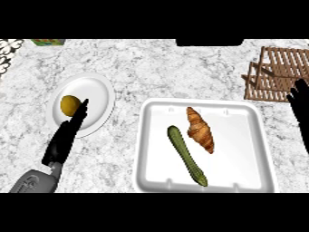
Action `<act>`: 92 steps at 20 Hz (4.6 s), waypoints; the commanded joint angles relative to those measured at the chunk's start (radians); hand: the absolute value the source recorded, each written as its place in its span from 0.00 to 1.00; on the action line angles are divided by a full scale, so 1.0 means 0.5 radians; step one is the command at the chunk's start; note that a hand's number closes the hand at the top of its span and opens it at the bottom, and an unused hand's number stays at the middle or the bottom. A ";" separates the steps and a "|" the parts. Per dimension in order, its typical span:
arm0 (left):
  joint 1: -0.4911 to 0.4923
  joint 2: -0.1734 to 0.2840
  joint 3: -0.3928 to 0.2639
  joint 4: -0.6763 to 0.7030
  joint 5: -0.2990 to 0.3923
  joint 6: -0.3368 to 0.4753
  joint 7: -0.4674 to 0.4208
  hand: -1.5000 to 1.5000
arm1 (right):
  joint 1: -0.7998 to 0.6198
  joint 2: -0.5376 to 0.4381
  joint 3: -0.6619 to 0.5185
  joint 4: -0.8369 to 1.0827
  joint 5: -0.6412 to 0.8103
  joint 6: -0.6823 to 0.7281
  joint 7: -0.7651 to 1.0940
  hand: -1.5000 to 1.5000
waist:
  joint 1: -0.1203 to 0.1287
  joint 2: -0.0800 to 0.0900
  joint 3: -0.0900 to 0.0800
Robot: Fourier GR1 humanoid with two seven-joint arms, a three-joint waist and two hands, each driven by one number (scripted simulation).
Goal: Pick the croissant from the tray and place it in the tiered shelf
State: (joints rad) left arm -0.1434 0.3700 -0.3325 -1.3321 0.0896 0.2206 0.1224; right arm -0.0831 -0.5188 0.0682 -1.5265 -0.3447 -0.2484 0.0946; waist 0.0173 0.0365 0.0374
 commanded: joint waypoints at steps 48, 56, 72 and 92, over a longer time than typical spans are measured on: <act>0.175 -0.145 0.573 0.003 0.375 -0.246 0.287 0.50 | -0.676 0.303 0.844 -0.279 1.530 0.776 1.470 0.00 | -0.027 -0.073 -0.075; 0.150 -0.217 0.560 -0.085 0.283 -0.201 0.387 0.50 | -0.656 0.580 0.915 -0.096 1.888 0.770 1.635 0.00 | -0.026 -0.073 -0.075; 0.371 -0.307 0.639 -0.182 0.162 -0.345 0.275 0.50 | -0.534 0.861 0.759 0.214 2.394 0.726 1.398 0.00 | -0.023 -0.074 -0.075; 0.163 -0.432 0.720 -0.090 0.028 -0.329 0.409 0.50 | -0.702 1.034 0.499 0.832 2.665 0.375 0.930 0.00 | -0.025 -0.072 -0.075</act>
State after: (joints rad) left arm -0.0355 0.1830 0.0446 -1.3747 0.1362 0.0208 0.2888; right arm -0.3852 -0.0306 0.3106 -1.1731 0.9857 -0.0398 0.5613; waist 0.0038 -0.0006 0.0011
